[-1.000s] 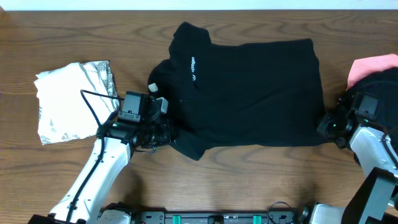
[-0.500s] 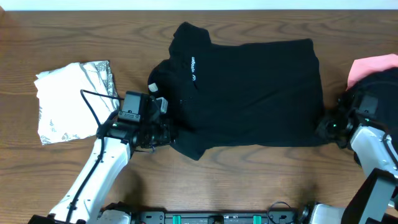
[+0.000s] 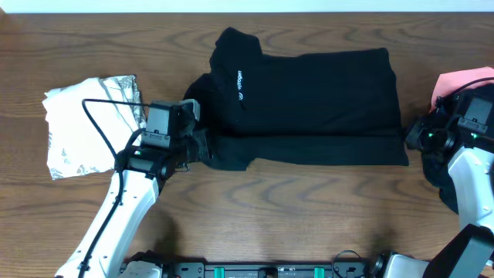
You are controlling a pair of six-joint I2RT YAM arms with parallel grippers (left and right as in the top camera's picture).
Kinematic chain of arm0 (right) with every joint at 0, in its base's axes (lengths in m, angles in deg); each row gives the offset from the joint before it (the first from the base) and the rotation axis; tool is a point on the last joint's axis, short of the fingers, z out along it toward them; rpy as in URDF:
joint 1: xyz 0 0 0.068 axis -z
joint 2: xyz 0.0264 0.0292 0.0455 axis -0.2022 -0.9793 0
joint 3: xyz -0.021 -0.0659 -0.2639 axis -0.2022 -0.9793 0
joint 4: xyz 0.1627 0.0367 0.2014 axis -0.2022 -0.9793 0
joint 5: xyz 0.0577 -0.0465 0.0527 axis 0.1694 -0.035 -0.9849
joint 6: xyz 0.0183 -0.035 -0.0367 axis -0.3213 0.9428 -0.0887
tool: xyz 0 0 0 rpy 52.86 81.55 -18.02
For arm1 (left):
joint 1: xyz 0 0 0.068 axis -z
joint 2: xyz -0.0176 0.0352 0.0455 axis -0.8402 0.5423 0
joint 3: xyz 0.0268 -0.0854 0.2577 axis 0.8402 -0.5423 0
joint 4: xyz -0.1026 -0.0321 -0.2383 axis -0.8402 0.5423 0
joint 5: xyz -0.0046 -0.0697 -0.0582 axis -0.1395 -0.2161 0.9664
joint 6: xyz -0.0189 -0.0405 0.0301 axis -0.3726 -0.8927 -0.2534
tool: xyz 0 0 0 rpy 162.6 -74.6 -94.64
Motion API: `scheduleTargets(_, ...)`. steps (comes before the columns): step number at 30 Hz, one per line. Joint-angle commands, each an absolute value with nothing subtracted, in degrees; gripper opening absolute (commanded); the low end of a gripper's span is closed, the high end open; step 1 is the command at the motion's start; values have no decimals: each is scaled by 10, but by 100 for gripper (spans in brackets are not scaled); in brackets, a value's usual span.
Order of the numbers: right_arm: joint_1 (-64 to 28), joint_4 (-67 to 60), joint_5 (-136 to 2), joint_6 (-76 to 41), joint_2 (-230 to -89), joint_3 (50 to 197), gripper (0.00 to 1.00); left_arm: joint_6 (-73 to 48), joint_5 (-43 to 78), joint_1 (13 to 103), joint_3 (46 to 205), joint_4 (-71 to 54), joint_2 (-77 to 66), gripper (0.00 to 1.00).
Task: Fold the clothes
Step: 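Lift the hem with both grippers and fold it upward toward the collar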
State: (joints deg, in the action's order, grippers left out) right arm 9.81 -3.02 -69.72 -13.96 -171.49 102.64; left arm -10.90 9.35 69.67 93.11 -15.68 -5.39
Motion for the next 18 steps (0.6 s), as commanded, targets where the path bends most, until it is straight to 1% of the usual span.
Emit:
scheduleTargets(1,100,-20,-696,-140,-1708,1038,1,-110,39,693,948,-182,-61,6)
scheduleTargets(10,100,34,-697,-140,-1708,1038,1,-110,-32,693,948,-277,-60,6)
scheduleTargets(18,89,94,-714,-140,-1711,1038,1,-108,-35,693,948,-326,-34,6)
